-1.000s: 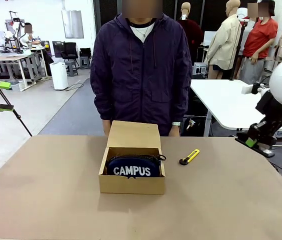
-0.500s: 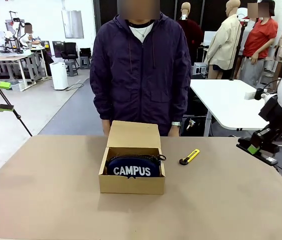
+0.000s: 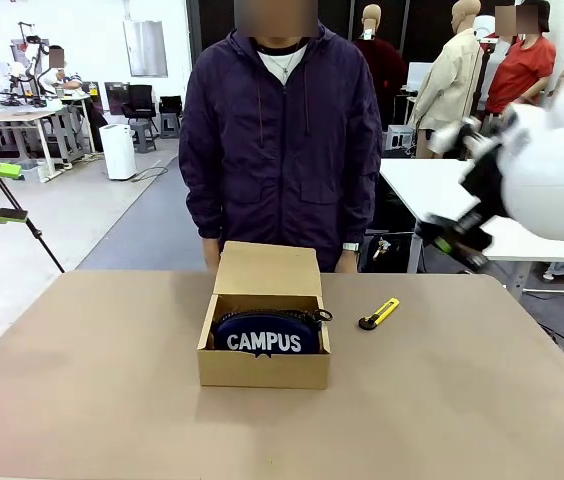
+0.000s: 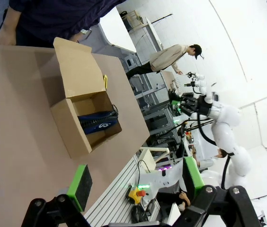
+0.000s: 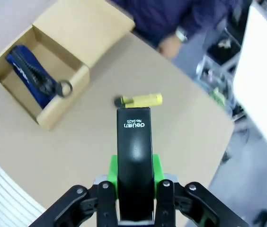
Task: Pack the items into the box.
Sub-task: Pick up the item indicated by the person and place it inside the Mailer Box.
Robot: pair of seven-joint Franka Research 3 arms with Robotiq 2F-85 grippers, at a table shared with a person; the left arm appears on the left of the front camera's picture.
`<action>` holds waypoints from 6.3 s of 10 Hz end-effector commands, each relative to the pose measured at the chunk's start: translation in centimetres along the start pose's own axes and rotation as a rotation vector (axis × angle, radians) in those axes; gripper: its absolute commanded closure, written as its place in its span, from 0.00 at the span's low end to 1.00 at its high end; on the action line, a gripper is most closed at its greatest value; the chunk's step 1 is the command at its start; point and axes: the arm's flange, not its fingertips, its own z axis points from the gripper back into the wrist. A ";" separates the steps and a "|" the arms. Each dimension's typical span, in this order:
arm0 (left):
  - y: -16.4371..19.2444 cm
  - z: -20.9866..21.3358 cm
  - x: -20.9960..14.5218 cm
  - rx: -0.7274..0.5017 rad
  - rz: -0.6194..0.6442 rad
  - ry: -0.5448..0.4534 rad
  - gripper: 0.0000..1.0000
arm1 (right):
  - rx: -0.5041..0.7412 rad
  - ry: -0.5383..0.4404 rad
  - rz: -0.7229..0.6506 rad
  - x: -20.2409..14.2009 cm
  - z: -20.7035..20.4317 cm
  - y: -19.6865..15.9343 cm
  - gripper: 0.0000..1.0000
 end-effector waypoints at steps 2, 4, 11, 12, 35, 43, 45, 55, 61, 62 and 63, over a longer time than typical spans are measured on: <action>-0.3 0.1 0.0 0.006 0.010 0.006 0.00 | 0.059 -0.151 0.292 10.4 -2.7 5.0 1.00; -0.3 0.1 0.0 0.006 0.010 0.006 0.00 | 0.169 -0.181 0.473 15.4 -4.8 9.5 1.00; -0.3 0.1 0.0 0.006 0.010 0.006 0.00 | 0.727 -0.040 0.710 14.0 -12.4 20.5 1.00; -0.3 0.1 0.0 0.006 0.010 0.006 0.00 | 0.710 -0.011 0.702 12.9 -13.4 20.7 1.00; -0.3 0.1 0.0 0.006 0.010 0.006 0.00 | 0.562 0.177 0.725 11.3 -26.3 20.3 0.00; -0.3 0.1 0.0 0.006 0.010 0.006 0.00 | 0.641 0.135 0.733 13.3 -22.0 17.5 0.00; -0.3 0.1 0.0 0.006 0.010 0.006 0.00 | 0.727 0.182 0.591 13.5 -16.9 14.3 0.00; -0.3 0.1 0.0 0.006 0.010 0.006 0.00 | 0.787 -0.517 -0.769 -20.3 4.8 -8.7 0.00; -0.3 0.1 0.0 0.006 0.010 0.006 0.00 | 0.760 -0.522 -0.840 -23.8 5.9 -12.6 0.00; -0.3 0.1 0.0 0.006 0.010 0.006 0.00 | 0.760 -0.522 -0.840 -23.8 5.9 -12.6 0.00; -0.3 0.1 0.0 0.006 0.010 0.006 0.00 | 0.760 -0.522 -0.840 -23.8 5.9 -12.6 0.00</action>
